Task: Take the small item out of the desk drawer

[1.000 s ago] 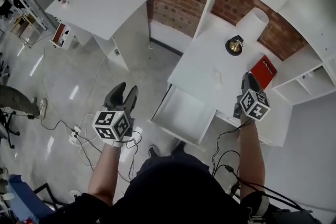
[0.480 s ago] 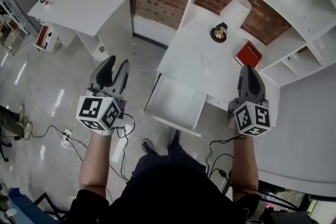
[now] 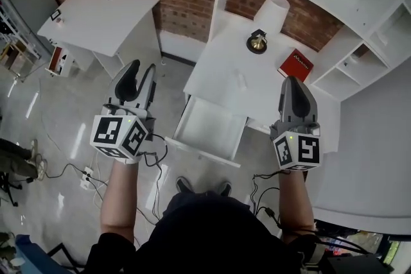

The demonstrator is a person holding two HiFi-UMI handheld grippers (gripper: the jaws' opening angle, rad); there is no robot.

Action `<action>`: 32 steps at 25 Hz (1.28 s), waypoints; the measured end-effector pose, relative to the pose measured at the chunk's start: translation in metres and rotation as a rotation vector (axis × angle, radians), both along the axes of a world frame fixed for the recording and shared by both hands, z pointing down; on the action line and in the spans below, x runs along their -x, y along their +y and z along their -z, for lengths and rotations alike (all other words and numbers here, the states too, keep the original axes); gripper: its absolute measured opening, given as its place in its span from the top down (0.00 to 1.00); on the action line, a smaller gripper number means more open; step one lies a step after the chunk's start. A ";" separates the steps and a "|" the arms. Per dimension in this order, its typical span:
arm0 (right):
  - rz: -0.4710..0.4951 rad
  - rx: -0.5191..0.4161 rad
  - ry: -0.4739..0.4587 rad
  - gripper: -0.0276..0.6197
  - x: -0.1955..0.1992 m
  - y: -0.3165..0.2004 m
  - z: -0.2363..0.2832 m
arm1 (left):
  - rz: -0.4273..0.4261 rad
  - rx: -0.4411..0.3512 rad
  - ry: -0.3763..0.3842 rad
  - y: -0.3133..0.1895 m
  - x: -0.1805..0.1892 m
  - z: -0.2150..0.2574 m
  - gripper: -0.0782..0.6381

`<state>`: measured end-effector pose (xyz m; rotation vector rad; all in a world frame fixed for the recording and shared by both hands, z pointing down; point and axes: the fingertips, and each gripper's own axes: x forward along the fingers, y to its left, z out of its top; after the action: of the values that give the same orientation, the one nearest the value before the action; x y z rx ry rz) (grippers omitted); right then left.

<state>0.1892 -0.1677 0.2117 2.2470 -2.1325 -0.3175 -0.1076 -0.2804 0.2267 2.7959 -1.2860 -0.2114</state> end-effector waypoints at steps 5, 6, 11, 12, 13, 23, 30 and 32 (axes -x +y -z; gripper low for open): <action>0.056 0.007 0.006 0.94 -0.021 0.014 -0.006 | -0.006 -0.025 -0.039 0.030 -0.054 0.010 0.67; 0.058 0.007 0.014 0.94 -0.026 0.018 -0.008 | -0.010 -0.027 -0.051 0.037 -0.065 0.008 0.67; 0.059 0.008 0.138 0.94 -0.047 0.032 -0.018 | -0.005 -0.032 -0.104 0.064 -0.107 -0.001 0.67; 0.062 0.009 0.154 0.94 -0.050 0.034 -0.019 | -0.004 -0.034 -0.114 0.067 -0.113 -0.002 0.67; 0.066 0.009 0.162 0.94 -0.053 0.036 -0.021 | -0.004 -0.036 -0.122 0.069 -0.119 -0.003 0.67; 0.143 -0.005 0.125 0.94 -0.077 0.045 -0.022 | 0.023 -0.040 -0.138 0.086 -0.149 -0.002 0.67; 0.165 -0.018 0.119 0.94 -0.090 0.048 -0.019 | 0.036 -0.037 -0.141 0.090 -0.162 -0.003 0.67; 0.172 -0.017 0.112 0.94 -0.094 0.048 -0.020 | 0.040 -0.035 -0.148 0.091 -0.166 -0.006 0.67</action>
<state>0.2835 -0.1200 0.2320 2.0054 -2.2760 -0.4560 0.0587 -0.1897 0.2327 2.8643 -1.3825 -0.0288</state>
